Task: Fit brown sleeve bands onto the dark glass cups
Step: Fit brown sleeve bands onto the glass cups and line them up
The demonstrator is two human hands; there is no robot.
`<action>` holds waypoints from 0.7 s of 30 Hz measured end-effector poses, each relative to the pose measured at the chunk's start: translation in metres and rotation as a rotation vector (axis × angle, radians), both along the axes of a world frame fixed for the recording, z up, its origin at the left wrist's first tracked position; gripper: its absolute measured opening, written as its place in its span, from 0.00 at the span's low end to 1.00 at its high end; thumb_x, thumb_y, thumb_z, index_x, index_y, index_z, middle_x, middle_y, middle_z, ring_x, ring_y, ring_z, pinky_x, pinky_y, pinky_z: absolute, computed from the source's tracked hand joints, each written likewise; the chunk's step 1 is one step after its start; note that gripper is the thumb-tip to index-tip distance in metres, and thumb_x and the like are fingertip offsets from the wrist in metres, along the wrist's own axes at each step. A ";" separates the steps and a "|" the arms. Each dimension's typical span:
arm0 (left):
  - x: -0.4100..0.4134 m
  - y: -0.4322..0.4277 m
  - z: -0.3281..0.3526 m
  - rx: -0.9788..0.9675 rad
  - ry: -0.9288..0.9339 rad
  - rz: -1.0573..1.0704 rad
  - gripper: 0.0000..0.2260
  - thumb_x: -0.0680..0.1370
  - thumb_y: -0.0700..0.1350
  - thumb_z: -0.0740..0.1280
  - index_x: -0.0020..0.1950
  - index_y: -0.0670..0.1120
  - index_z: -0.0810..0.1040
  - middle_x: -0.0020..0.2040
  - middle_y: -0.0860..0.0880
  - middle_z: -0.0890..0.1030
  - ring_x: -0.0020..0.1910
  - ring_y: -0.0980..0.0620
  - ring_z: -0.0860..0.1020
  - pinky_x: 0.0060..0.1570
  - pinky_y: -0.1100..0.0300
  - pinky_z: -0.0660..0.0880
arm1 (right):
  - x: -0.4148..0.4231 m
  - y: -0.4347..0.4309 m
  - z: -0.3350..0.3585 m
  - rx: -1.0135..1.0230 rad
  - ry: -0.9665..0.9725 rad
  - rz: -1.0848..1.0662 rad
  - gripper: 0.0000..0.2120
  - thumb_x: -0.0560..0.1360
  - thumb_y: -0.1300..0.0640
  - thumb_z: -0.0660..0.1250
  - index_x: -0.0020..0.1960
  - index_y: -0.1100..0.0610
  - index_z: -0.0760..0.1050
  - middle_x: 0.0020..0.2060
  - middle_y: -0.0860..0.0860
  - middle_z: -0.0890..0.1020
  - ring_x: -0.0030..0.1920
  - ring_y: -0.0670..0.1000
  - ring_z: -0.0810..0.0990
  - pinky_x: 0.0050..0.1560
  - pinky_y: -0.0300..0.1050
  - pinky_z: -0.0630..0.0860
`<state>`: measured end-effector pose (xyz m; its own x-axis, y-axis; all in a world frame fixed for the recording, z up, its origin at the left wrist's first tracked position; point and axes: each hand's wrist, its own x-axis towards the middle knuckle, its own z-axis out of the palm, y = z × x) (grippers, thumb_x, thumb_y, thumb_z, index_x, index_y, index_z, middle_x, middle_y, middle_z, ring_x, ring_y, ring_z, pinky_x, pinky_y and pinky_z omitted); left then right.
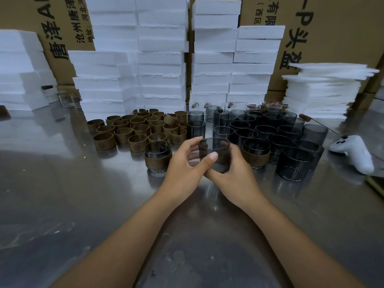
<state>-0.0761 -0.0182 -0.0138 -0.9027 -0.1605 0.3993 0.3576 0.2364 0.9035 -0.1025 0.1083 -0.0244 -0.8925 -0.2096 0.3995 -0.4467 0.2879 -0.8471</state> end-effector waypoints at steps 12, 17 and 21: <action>0.008 0.003 0.001 -0.231 0.223 0.046 0.23 0.75 0.52 0.66 0.69 0.56 0.66 0.65 0.58 0.74 0.66 0.65 0.68 0.64 0.74 0.62 | -0.010 -0.001 -0.006 -0.028 -0.008 -0.087 0.19 0.70 0.51 0.74 0.55 0.50 0.68 0.49 0.46 0.79 0.52 0.46 0.78 0.50 0.40 0.74; 0.008 0.003 -0.001 -0.358 0.187 0.005 0.21 0.78 0.46 0.66 0.70 0.54 0.67 0.64 0.55 0.74 0.65 0.68 0.67 0.60 0.80 0.58 | -0.014 0.002 -0.004 -0.011 -0.004 -0.112 0.18 0.70 0.51 0.75 0.55 0.50 0.70 0.45 0.43 0.79 0.45 0.40 0.77 0.39 0.29 0.69; 0.006 0.002 -0.002 -0.356 0.184 0.018 0.20 0.79 0.46 0.65 0.70 0.53 0.67 0.66 0.55 0.73 0.67 0.66 0.66 0.64 0.76 0.60 | -0.013 0.003 -0.001 -0.031 0.003 -0.133 0.18 0.69 0.51 0.75 0.55 0.51 0.72 0.44 0.42 0.79 0.44 0.38 0.77 0.37 0.25 0.69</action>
<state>-0.0701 -0.0167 -0.0154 -0.8091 0.0023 0.5876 0.4991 0.5307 0.6850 -0.1152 0.1108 -0.0257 -0.9104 -0.0776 0.4063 -0.4088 0.3186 -0.8552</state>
